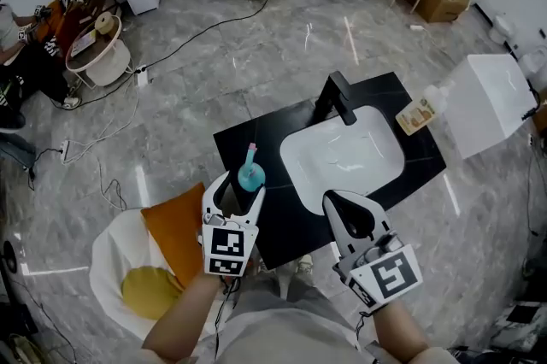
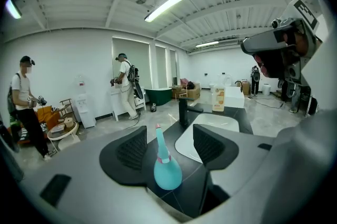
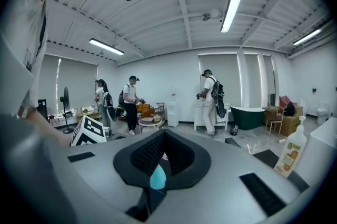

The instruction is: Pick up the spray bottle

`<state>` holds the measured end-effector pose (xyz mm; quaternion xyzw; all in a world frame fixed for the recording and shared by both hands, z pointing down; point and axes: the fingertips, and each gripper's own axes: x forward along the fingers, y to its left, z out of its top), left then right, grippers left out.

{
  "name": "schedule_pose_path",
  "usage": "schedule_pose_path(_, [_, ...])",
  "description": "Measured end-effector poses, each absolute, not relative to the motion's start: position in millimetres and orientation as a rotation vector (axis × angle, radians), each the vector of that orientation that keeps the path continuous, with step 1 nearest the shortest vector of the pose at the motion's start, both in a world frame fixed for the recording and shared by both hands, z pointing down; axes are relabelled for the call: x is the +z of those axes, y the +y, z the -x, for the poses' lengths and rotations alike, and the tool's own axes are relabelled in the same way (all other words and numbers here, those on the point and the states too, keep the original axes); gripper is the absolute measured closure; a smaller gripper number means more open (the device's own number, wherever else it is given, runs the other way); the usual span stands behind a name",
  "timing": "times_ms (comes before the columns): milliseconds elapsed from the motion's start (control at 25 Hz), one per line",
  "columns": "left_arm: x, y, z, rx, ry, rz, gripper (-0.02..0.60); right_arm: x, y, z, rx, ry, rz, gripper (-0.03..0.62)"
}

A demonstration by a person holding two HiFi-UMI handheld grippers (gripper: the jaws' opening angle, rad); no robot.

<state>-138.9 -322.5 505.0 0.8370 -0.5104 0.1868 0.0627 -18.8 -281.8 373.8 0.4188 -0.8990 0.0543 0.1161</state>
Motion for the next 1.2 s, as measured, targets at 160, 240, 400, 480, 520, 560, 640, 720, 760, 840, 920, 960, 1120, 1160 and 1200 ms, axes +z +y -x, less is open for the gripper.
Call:
schedule_pose_path(160, [532.8,-339.1,139.4,0.588,-1.567,-2.454,0.304,392.6,-297.8,16.9,0.182,-2.614,-1.179,0.566])
schedule_pose_path(240, [547.9,-345.4,140.1,0.611,-1.569,-2.426,0.305,403.5,-302.4,18.3,0.201,-2.613,-1.154,0.566])
schedule_pose_path(400, [586.8,-351.3,141.2,0.646,-1.556,-2.357,0.305,426.3,-308.7,23.4,0.252,-2.619,-1.091,0.566])
schedule_pose_path(480, [600.4,-354.8,139.4,0.671,-1.545,-2.348,0.305,436.2,-313.3,24.0,0.269,-2.616,-1.067,0.566])
schedule_pose_path(520, [606.3,-356.7,138.6,0.685,-1.539,-2.345,0.305,440.7,-315.5,24.2,0.279,-2.616,-1.055,0.566])
schedule_pose_path(560, [611.7,-358.7,138.4,0.697,-1.536,-2.341,0.305,445.1,-317.5,24.5,0.289,-2.618,-1.043,0.566])
schedule_pose_path(640, [619.1,-364.1,139.3,0.709,-1.538,-2.337,0.305,453.4,-321.4,25.2,0.308,-2.619,-1.022,0.566])
schedule_pose_path(720, [622.8,-371.7,141.6,0.709,-1.548,-2.339,0.305,460.0,-324.8,26.4,0.327,-2.619,-1.007,0.566])
schedule_pose_path(760, [624.0,-375.4,142.1,0.706,-1.549,-2.340,0.305,462.7,-325.9,27.3,0.336,-2.619,-1.001,0.566])
schedule_pose_path(840, [625.3,-380.1,140.9,0.709,-1.546,-2.355,0.305,468.7,-326.2,29.8,0.351,-2.615,-0.988,0.566])
schedule_pose_path(920, [625.6,-382.6,136.8,0.719,-1.534,-2.382,0.305,476.1,-325.2,32.4,0.367,-2.607,-0.972,0.566])
schedule_pose_path(960, [626.2,-384.0,134.5,0.721,-1.530,-2.389,0.307,479.6,-324.8,33.2,0.371,-2.602,-0.965,0.566])
schedule_pose_path(1120, [629.9,-387.8,131.5,0.717,-1.553,-2.380,0.388,487.8,-321.9,32.9,0.395,-2.591,-0.940,0.566])
schedule_pose_path(1160, [630.0,-387.4,132.4,0.716,-1.560,-2.378,0.388,487.9,-321.0,32.6,0.399,-2.588,-0.940,0.566])
schedule_pose_path(1200, [629.7,-386.8,133.6,0.718,-1.563,-2.378,0.390,487.6,-320.3,32.2,0.400,-2.586,-0.942,0.566])
